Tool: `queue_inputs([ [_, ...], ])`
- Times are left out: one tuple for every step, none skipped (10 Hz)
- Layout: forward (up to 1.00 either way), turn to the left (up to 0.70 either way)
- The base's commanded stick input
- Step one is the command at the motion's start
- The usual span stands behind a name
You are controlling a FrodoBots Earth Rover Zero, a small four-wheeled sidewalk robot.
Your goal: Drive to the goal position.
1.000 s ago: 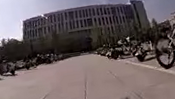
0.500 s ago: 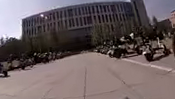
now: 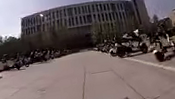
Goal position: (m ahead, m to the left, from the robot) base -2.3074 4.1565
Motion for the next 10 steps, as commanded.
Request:
queue_inputs([
  [1.0,0.0],
  [1.0,0.0],
  [1.0,0.0],
  [1.0,0.0],
  [1.0,0.0],
  [1.0,0.0],
  [1.0,0.0],
  [1.0,0.0],
  [1.0,0.0],
  [1.0,0.0],
])
